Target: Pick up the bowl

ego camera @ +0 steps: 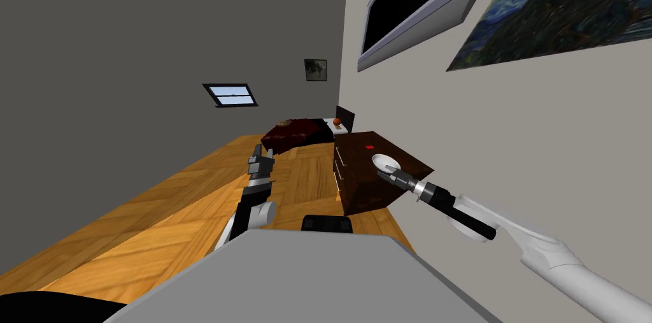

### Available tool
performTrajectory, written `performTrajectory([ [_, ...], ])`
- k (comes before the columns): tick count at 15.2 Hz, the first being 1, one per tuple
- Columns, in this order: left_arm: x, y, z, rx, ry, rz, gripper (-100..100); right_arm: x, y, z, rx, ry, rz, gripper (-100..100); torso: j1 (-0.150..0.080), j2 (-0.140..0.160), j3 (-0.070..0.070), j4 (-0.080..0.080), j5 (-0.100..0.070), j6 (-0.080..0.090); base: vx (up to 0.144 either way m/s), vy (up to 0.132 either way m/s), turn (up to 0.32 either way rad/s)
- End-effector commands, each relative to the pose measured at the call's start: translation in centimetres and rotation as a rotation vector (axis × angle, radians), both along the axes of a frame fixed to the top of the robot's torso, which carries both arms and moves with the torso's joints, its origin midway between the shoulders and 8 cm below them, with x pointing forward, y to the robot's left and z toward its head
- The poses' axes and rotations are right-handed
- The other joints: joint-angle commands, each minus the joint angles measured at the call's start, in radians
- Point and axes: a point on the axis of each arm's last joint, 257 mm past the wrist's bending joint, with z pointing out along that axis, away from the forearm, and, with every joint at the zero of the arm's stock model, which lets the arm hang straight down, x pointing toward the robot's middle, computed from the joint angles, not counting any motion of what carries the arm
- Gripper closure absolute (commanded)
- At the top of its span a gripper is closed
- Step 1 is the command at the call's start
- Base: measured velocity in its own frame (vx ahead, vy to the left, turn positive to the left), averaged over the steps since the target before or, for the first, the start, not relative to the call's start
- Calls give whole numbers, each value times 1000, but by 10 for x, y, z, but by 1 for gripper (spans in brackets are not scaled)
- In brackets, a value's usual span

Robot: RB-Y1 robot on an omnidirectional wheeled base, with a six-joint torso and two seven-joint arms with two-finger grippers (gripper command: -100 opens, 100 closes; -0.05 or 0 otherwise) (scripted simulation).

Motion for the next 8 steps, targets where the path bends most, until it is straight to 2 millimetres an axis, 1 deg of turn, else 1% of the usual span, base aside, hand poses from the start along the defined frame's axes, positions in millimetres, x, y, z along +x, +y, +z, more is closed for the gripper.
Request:
performTrajectory([
  [1,0,0,0,0,0,0,0,-3,-18,-12,-97,24,20,-100,0,0,0,0,0,0,42,76,67],
  [2,0,0,0,0,0,0,0,-2,-23,-12,-113,28,21,-100,0,0,0,0,0,0,45,74,72],
  [3,0,0,0,0,0,0,0,-7,-38,-23,-174,50,27,-100,0,-1,0,0,0,0,48,91,114],
  [5,0,0,0,0,0,0,0,-6,-42,-20,-201,54,37,-100,0,-1,-1,0,0,0,41,66,50],
  [6,0,0,0,0,0,0,0,-12,-60,-29,-269,79,47,-100,-1,0,0,0,0,0,43,63,60],
  [7,0,0,0,0,0,0,0,-11,-62,-26,-286,81,53,-100,-1,0,0,0,0,0,48,69,63],
  [8,0,0,0,0,0,0,0,-18,-79,-35,-348,108,65,-100,-1,-1,0,0,0,0,51,86,97],
])
